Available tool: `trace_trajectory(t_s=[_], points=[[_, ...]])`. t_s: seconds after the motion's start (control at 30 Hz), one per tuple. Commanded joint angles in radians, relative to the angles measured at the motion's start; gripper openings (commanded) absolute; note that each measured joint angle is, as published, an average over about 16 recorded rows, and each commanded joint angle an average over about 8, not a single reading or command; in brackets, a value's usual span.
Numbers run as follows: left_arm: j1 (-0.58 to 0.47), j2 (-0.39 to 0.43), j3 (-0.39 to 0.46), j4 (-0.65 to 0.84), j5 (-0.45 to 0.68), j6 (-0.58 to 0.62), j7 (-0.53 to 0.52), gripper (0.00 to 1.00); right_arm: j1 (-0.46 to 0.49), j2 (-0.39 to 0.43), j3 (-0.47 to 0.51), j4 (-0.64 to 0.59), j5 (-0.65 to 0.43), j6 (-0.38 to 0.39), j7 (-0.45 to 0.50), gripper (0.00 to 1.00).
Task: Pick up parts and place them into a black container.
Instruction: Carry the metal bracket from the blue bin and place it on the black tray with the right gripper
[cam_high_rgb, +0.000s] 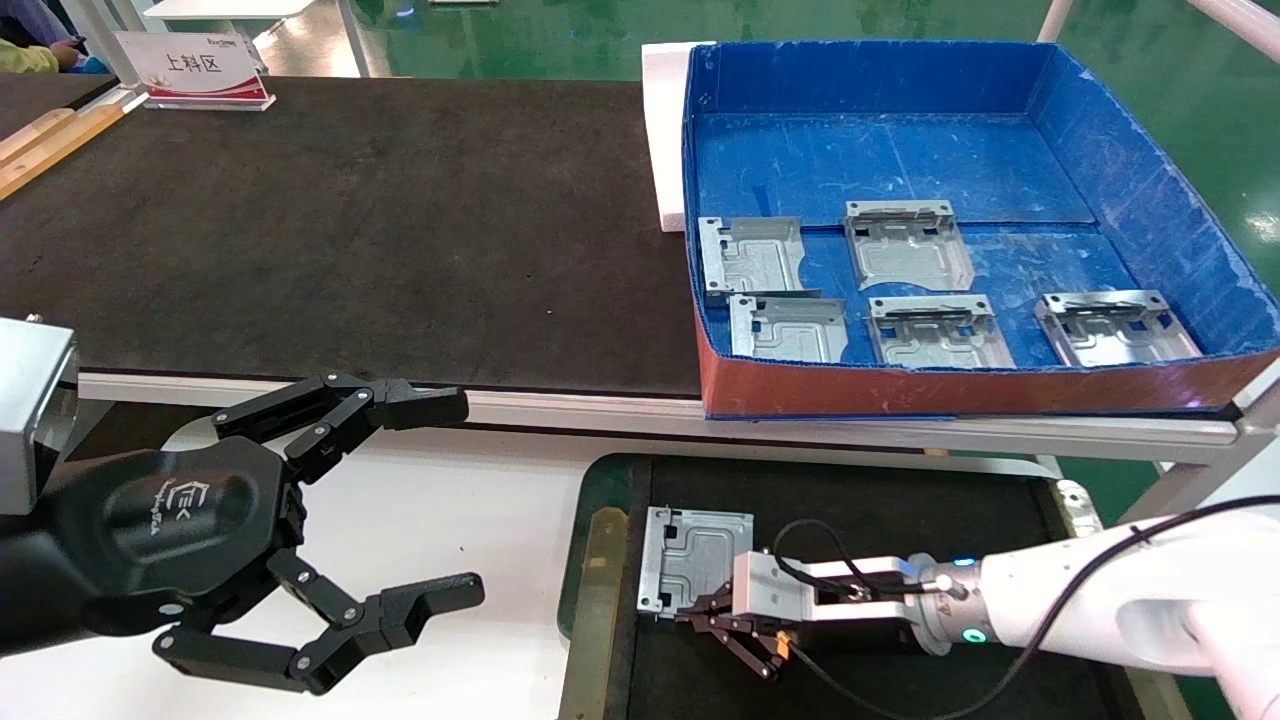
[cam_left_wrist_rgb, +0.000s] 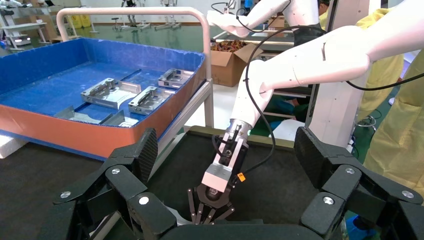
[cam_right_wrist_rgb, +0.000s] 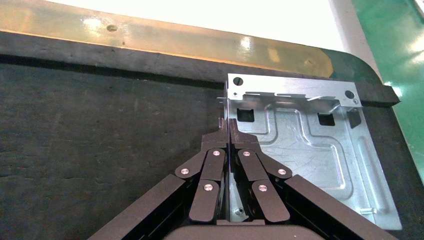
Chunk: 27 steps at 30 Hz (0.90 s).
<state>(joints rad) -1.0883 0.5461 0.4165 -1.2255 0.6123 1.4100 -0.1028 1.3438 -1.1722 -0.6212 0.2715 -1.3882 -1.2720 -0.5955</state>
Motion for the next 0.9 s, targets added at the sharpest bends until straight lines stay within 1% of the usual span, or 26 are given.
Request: trace_trajectory(t_s=[0.03,0.4,0.43,0.67,0.7,0.9], points=[[0.000,0.000,0.000,0.000,0.000,0.000,0.000,1.00,0.010,-0.006,-0.002,-0.019,-0.003,0.000,-0.011,0.00],[0.000,0.000,0.000,0.000,0.000,0.000,0.000,1.00,0.033,-0.018,0.000,-0.102,-0.001,-0.018,-0.061,0.00],[0.000,0.000,0.000,0.000,0.000,0.000,0.000,1.00,0.035,-0.019,0.000,-0.108,-0.001,-0.019,-0.065,0.06],[0.000,0.000,0.000,0.000,0.000,0.000,0.000,1.00,0.047,-0.029,-0.002,-0.140,-0.005,-0.018,-0.100,0.93],[0.000,0.000,0.000,0.000,0.000,0.000,0.000,1.00,0.048,-0.030,-0.002,-0.144,-0.005,-0.017,-0.105,1.00],[0.000,0.000,0.000,0.000,0.000,0.000,0.000,1.00,0.062,-0.031,-0.001,-0.163,-0.003,-0.023,-0.132,1.00]])
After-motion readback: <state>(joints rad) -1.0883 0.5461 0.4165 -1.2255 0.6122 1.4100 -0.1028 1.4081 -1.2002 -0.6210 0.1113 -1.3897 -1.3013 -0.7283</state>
